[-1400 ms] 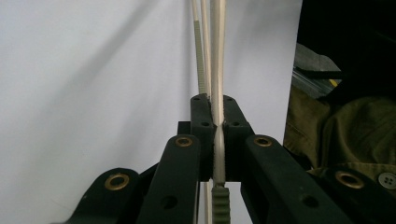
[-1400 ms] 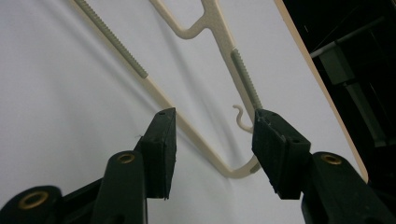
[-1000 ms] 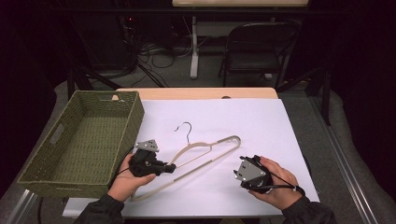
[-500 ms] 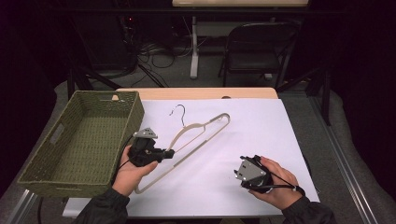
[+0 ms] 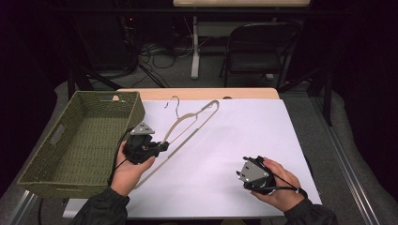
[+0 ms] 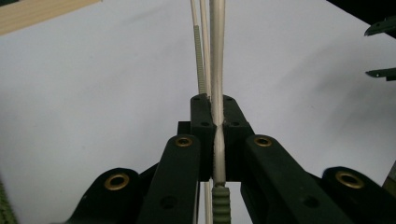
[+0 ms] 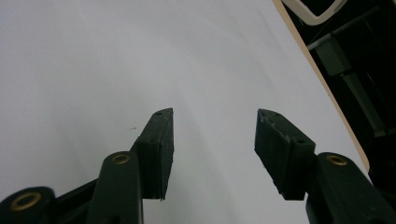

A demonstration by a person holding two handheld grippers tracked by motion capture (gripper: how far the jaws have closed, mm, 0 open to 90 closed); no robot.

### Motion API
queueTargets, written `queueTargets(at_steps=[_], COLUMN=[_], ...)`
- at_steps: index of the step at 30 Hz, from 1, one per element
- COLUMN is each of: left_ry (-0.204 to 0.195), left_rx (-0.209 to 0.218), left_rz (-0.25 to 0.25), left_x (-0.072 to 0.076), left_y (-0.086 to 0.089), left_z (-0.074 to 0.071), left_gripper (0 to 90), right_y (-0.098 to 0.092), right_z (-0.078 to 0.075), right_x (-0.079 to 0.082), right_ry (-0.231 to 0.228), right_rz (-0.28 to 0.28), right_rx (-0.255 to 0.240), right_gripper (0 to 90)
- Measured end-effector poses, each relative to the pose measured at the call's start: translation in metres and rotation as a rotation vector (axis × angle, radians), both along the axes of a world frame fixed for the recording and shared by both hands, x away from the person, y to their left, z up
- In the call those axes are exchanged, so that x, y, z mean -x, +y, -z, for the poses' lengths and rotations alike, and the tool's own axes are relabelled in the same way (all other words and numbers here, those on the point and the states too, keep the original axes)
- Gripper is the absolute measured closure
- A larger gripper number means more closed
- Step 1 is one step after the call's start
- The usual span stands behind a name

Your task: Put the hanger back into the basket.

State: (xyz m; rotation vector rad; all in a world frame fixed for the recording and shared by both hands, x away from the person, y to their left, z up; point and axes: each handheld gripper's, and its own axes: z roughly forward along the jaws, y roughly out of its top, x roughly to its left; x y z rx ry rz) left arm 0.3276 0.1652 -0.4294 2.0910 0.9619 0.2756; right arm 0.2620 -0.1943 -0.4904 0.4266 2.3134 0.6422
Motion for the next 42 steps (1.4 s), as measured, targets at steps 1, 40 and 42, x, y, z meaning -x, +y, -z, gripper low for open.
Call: queueTargets(at_steps=[1, 40, 42], left_ry=[-0.006, -0.084, -0.087], left_rx=[-0.002, 0.032, 0.015], left_rz=[0.000, -0.190, -0.209], left_x=[0.001, 0.012, 0.013], left_y=[0.001, 0.163, 0.177], left_z=[-0.003, -0.070, -0.067], left_gripper=[87.3, 87.4, 87.3], right_y=[0.000, -0.001, -0.001], right_z=[0.001, 0.006, 0.006], right_x=[0.000, -0.003, -0.003], right_ry=[-0.018, -0.007, -0.007], right_rz=[0.001, 0.013, 0.014], right_rx=[-0.011, -0.020, -0.022], right_gripper=[47.2, 47.0, 47.0])
